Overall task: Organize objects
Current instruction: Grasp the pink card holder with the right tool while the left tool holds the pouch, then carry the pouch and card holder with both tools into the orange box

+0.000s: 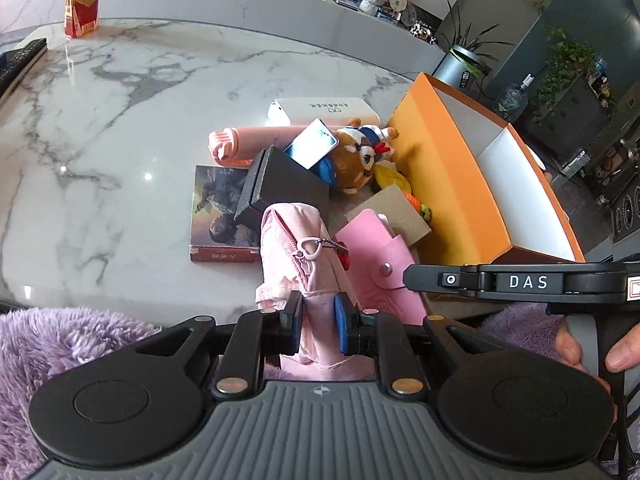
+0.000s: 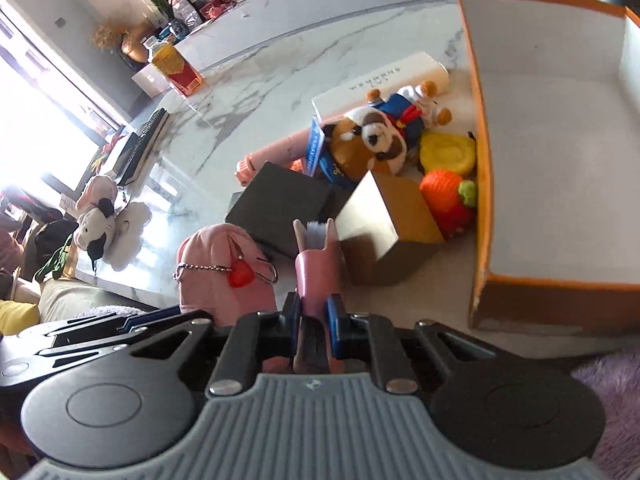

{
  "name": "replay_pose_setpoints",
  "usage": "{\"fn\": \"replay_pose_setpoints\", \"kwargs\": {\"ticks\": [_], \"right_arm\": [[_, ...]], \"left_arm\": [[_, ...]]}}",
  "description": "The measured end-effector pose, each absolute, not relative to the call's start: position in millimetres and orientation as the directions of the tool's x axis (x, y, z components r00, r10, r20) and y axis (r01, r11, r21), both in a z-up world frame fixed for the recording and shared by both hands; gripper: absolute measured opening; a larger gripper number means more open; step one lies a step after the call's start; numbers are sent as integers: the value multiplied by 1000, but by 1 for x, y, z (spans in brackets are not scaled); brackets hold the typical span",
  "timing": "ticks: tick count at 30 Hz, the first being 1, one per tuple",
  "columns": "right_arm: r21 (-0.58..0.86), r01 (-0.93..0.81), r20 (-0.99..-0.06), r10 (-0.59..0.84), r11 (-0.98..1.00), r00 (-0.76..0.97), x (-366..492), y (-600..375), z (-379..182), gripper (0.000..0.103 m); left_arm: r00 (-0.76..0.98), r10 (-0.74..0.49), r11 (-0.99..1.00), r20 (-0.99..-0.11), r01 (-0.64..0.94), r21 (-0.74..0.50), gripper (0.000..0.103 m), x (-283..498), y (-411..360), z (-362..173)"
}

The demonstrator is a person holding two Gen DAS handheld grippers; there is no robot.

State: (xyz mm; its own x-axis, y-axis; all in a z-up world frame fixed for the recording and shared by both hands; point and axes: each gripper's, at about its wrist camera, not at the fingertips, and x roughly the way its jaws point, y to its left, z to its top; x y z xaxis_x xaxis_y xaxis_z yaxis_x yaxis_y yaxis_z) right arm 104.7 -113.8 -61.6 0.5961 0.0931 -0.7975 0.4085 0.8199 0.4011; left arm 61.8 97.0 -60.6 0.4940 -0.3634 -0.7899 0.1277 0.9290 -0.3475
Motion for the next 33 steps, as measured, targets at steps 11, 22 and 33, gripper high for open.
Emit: {"fn": "replay_pose_setpoints", "kwargs": {"ticks": [11, 22, 33], "right_arm": [[318, 389, -823, 47, 865, 566, 115, -121, -69, 20], [382, 301, -806, 155, 874, 572, 135, -110, -66, 14], [372, 250, -807, 178, 894, 563, 166, -99, -74, 23]], "left_arm": [[449, -357, 927, -819, 63, -370, 25, 70, 96, -66], [438, -406, 888, -802, -17, -459, 35, 76, 111, -68], [428, -421, 880, -800, -22, -475, 40, 78, 113, -71]]}}
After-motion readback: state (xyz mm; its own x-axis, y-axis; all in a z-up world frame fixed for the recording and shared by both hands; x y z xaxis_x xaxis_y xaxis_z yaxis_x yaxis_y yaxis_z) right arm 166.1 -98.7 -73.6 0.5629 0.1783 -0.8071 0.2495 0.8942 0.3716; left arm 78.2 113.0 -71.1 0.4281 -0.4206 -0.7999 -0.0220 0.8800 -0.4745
